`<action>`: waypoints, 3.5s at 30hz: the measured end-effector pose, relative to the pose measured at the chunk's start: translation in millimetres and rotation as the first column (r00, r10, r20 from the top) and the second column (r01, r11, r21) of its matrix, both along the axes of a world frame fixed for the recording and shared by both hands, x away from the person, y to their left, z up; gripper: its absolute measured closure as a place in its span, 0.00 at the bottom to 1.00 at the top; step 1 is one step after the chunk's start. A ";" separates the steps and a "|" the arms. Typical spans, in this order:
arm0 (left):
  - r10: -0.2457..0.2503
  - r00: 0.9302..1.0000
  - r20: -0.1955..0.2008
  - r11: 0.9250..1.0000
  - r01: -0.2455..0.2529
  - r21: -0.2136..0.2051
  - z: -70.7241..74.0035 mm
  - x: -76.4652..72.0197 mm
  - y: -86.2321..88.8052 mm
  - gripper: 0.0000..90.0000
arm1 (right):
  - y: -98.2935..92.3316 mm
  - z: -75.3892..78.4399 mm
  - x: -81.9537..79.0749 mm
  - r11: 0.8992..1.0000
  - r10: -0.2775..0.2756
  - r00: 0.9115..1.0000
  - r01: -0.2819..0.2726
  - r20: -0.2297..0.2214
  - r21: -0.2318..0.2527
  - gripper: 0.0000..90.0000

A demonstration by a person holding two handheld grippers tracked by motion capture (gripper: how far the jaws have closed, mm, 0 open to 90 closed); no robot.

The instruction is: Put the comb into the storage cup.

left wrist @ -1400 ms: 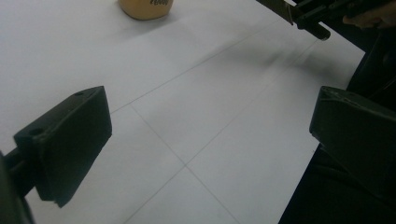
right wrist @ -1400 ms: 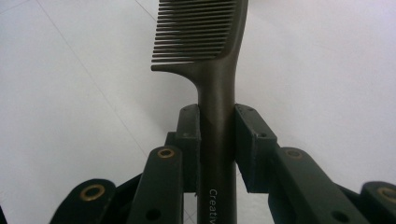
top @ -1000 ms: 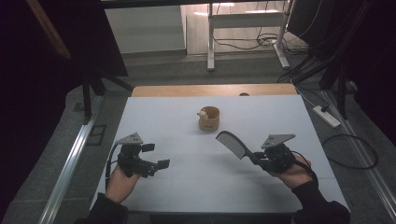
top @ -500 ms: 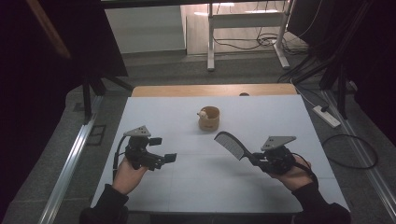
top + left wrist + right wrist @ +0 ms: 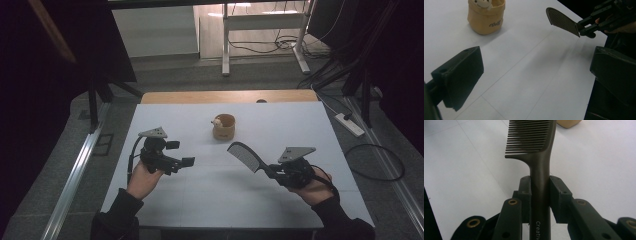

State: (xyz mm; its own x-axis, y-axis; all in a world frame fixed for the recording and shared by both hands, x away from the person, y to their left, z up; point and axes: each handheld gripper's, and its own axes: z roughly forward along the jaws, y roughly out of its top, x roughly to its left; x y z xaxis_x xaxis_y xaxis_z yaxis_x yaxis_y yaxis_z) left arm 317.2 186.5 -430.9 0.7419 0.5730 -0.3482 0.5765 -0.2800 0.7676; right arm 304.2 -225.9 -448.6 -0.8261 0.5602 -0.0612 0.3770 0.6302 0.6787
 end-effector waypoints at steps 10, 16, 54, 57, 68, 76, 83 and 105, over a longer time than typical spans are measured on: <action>-0.031 0.999 -0.010 0.999 0.031 -0.011 2.8 10.9 -9.8 0.00 | 4.1 2.2 -2.4 1.000 0.015 1.000 -0.016 0.018 0.004 0.80; -0.047 0.999 -0.012 0.999 0.046 -0.018 5.5 17.2 -14.9 0.00 | 6.6 3.2 -3.9 1.000 0.023 0.999 -0.024 0.029 0.011 0.80; -0.125 0.990 -0.065 0.989 0.119 -0.093 8.5 45.7 -45.5 0.00 | 25.1 7.6 -13.3 0.994 0.097 0.988 -0.102 0.122 0.034 0.80; -0.134 0.988 -0.072 0.987 0.127 -0.098 8.7 47.1 -49.0 0.00 | 26.6 8.0 -14.6 0.994 0.102 0.986 -0.108 0.131 0.036 0.80; -0.164 0.982 -0.099 0.981 0.152 -0.117 7.7 51.4 -60.9 0.00 | 31.1 9.4 -17.9 0.991 0.121 0.981 -0.129 0.154 0.042 0.80; -0.193 0.974 -0.123 0.974 0.174 -0.149 5.2 52.4 -67.3 0.00 | 33.5 11.0 -20.4 0.989 0.128 0.977 -0.139 0.171 0.051 0.80; -0.216 0.967 -0.134 0.966 0.192 -0.175 4.6 52.1 -71.0 0.00 | 35.9 11.9 -22.5 0.987 0.142 0.973 -0.154 0.183 0.055 0.80; -0.290 0.937 -0.193 0.940 0.241 -0.243 3.2 52.7 -73.1 0.35 | 37.6 12.1 -24.2 0.984 0.156 0.966 -0.170 0.206 0.051 0.80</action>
